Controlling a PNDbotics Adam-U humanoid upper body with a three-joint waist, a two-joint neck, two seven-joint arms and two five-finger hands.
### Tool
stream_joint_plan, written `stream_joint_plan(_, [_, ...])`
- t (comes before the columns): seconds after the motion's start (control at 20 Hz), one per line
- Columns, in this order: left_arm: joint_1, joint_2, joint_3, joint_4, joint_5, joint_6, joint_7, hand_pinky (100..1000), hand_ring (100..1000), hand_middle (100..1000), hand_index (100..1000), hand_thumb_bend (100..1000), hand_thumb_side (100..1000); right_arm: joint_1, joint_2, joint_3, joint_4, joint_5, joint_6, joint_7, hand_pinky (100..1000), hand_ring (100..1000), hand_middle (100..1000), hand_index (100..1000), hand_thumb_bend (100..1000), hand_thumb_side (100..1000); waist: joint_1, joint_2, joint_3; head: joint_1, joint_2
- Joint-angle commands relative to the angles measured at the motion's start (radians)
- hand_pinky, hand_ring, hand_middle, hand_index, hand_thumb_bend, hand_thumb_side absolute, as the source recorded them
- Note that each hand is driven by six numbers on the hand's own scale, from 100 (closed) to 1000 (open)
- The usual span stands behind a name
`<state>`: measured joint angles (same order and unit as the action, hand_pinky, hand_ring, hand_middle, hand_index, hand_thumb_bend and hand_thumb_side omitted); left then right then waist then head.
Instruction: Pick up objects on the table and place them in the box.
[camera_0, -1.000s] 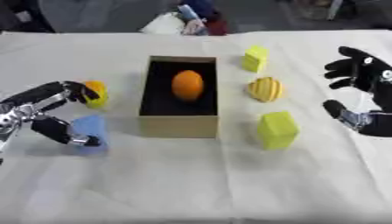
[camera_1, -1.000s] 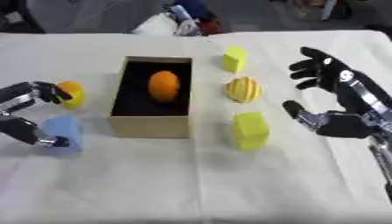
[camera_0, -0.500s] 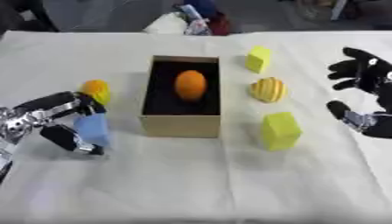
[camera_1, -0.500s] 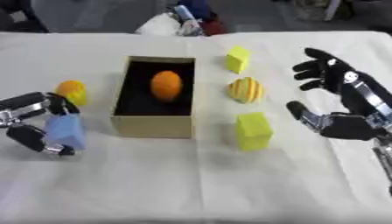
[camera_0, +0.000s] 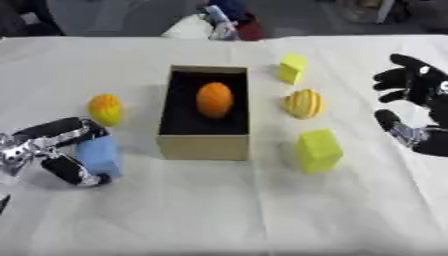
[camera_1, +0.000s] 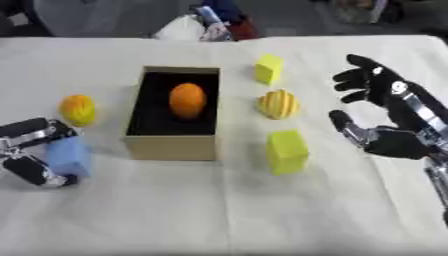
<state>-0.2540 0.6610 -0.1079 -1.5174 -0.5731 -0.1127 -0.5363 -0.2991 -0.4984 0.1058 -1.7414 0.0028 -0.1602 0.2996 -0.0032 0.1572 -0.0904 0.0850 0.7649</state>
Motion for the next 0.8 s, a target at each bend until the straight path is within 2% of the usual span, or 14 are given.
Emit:
stream_joint_plan(0.05, [-0.003,0.030,0.035,-0.041,0.000,0.012,0.086,454,398,360,546,366,140,-0.009,-0.023,-0.009,-0.008,0.001,0.002,-0.008,738,809,792,1000,243,295,0.005,-0.023,0.001,-0.004,0.005])
stream_joint_plan(0.25, [-0.010,0.035,0.063,-0.116,0.026,0.019,0.171,455,391,347,544,390,167,-0.007,-0.023,-0.010,-0.006,0.001,0.003,-0.010,739,809,793,1000,237,298,0.003,-0.026,0.002,-0.010,0.005])
stream_joint_plan(0.4, [-0.051,0.049,0.067,-0.178,0.056,0.019,0.202,463,393,346,547,409,189,-0.006,-0.022,-0.009,-0.005,-0.001,0.004,-0.009,739,809,793,1000,233,302,0.002,-0.029,0.004,-0.011,0.005])
stream_joint_plan(0.6, [-0.157,0.058,0.021,-0.216,0.095,0.011,0.184,474,400,352,551,420,202,-0.007,-0.020,-0.006,-0.002,-0.004,0.004,-0.005,739,808,793,1000,231,305,0.002,-0.034,0.000,-0.009,0.005])
stream_joint_plan(0.8, [-0.273,0.020,-0.045,-0.168,0.093,-0.001,0.136,478,404,356,553,436,215,-0.007,-0.017,-0.001,-0.001,-0.007,0.005,-0.001,738,808,792,1000,227,307,0.001,-0.038,-0.008,-0.004,0.005])
